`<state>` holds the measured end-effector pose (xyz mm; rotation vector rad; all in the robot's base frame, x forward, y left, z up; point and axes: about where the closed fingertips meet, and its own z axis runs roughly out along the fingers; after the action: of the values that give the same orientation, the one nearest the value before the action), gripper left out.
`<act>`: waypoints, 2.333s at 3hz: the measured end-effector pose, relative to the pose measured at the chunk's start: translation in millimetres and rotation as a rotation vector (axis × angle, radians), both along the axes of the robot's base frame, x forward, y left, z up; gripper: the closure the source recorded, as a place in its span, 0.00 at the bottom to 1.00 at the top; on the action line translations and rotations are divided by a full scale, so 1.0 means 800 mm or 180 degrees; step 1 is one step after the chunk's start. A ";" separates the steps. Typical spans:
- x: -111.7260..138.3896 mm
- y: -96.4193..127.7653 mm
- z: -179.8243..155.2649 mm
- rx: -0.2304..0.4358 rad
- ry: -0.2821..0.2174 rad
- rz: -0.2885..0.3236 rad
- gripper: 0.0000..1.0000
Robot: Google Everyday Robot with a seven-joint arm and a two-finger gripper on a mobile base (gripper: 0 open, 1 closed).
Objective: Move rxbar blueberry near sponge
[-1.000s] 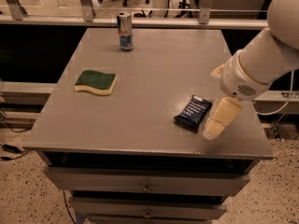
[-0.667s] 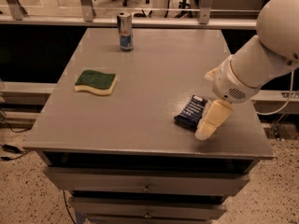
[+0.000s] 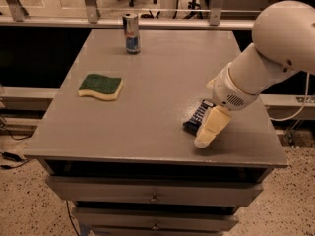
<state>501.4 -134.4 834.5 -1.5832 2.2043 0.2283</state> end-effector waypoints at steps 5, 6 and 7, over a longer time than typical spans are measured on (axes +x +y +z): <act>0.014 0.001 0.012 0.0010 0.0116 -0.0075 1.00; 0.043 0.010 0.061 0.0071 -0.0123 0.0027 1.00; 0.043 0.010 0.061 0.0071 -0.0123 0.0027 1.00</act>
Offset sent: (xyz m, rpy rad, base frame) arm 0.0021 -0.0084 -0.0165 0.0030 0.0845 -0.0668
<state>535.7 -126.4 883.6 -1.5724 2.1591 0.2222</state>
